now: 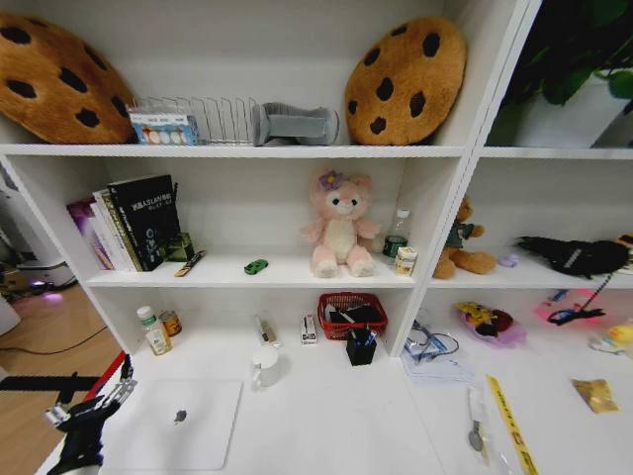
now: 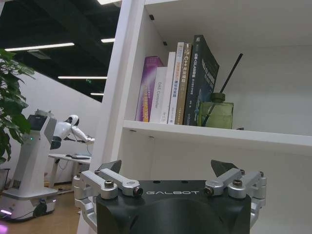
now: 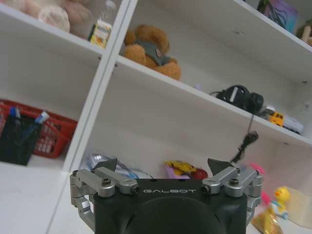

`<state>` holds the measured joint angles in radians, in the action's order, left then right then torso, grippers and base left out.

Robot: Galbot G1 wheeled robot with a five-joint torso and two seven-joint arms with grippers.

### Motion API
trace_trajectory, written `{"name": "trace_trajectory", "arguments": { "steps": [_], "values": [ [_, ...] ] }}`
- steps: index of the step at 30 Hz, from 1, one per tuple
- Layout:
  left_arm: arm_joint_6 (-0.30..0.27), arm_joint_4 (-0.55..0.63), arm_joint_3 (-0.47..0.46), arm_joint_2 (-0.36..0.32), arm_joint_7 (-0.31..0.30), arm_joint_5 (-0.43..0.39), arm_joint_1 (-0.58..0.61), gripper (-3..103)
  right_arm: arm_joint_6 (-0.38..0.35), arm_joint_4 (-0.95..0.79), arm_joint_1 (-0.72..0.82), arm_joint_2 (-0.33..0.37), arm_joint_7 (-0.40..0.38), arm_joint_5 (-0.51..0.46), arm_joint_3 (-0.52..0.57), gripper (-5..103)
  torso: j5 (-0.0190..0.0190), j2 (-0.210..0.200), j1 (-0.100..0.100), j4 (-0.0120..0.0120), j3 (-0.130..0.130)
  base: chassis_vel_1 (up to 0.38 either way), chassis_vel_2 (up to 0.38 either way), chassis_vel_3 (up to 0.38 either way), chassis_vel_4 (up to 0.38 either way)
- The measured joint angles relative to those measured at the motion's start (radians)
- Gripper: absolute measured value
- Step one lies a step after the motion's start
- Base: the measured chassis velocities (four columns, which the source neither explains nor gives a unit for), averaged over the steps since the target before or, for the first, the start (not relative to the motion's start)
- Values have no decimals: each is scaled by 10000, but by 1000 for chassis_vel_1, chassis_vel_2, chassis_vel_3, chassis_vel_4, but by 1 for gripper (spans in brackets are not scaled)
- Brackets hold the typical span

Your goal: Organize the objects on the table.

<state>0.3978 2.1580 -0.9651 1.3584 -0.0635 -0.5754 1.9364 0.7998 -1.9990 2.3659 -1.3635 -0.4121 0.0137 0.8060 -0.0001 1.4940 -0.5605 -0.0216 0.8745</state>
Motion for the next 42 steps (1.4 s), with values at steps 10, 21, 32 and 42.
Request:
{"name": "trace_trajectory", "arguments": {
  "steps": [10,21,32,42],
  "values": [
    [38,180,1,352,18,126,303,100,-689,-1664,-225,853,955,-750,252,100,1,0,0,0,0,0,0,0,0],
    [-229,441,34,587,-187,294,218,100,-1586,-1796,-1294,1493,1197,-1613,304,100,2,-1,-1,2,0,0,0,0,0],
    [-324,521,84,754,-275,462,193,100,-1477,-1549,-1397,1642,1265,-1741,157,100,1,-2,-1,2,0,54,-55,-57,60],
    [-313,565,62,744,-285,466,247,100,-1413,-1536,-1437,1448,1263,-1623,51,100,0,1,2,2,-1,50,-53,-63,59]
  ]
}}
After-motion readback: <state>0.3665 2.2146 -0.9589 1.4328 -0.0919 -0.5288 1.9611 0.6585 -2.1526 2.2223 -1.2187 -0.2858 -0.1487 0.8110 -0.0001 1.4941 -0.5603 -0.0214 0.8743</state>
